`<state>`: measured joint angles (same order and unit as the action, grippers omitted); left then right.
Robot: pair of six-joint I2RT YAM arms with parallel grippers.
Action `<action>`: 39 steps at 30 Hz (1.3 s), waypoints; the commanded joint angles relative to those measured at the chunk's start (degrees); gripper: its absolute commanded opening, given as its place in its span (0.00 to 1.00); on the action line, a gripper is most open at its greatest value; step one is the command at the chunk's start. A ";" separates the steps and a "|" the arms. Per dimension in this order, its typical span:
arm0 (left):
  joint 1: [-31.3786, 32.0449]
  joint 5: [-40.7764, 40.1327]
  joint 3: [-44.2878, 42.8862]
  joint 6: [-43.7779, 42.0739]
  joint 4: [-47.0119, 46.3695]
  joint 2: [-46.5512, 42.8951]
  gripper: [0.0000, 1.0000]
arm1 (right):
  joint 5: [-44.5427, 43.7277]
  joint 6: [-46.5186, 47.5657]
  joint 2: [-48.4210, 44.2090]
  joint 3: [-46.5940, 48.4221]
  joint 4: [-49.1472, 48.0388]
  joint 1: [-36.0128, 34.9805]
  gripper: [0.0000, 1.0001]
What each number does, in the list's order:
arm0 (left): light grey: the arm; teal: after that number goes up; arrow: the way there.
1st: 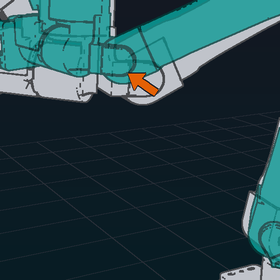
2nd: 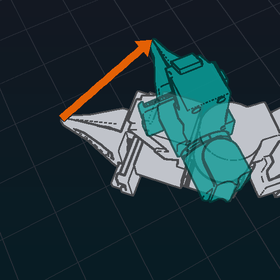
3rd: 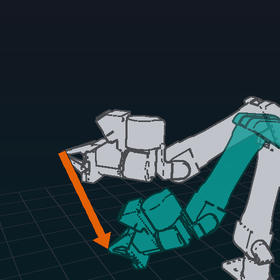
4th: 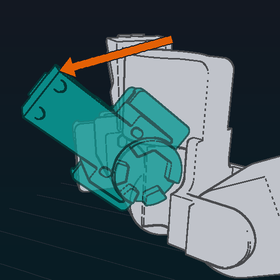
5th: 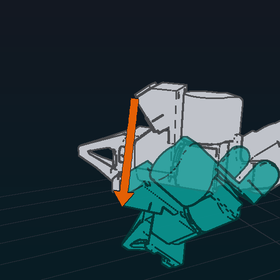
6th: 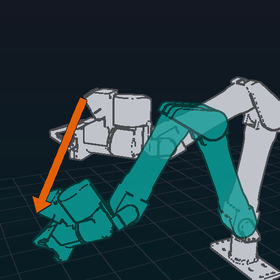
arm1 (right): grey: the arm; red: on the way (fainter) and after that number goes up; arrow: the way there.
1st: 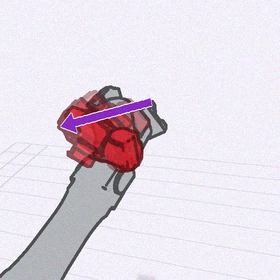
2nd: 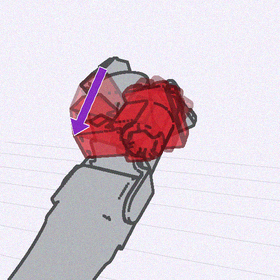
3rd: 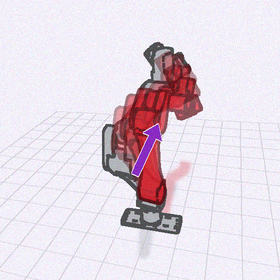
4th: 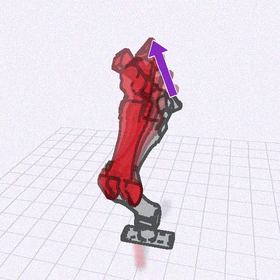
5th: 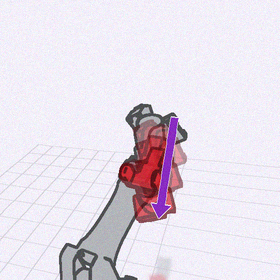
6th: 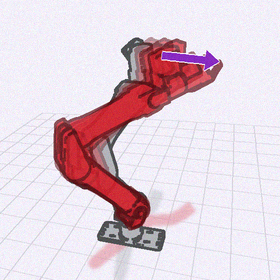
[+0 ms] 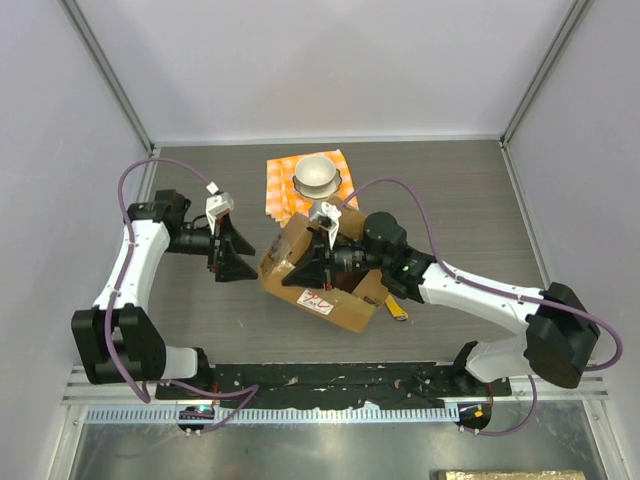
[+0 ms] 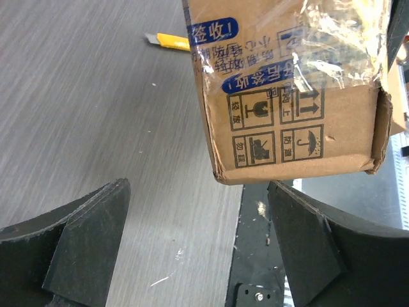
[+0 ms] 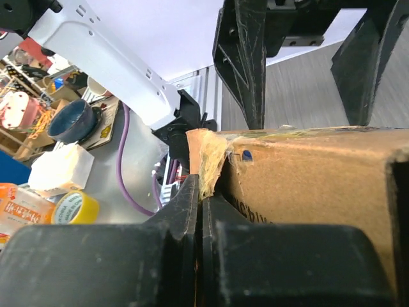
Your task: Unpack the express box
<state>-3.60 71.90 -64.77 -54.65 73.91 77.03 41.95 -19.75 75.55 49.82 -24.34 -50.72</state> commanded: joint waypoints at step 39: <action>7.37 18.45 3.86 -22.86 21.36 -2.42 1.00 | 11.92 -9.77 16.20 7.48 -7.38 -7.90 0.01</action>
<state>3.64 83.83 -62.28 -71.92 77.03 75.83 51.81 -26.35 90.37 54.00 -24.36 -58.02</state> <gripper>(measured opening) 0.996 0.055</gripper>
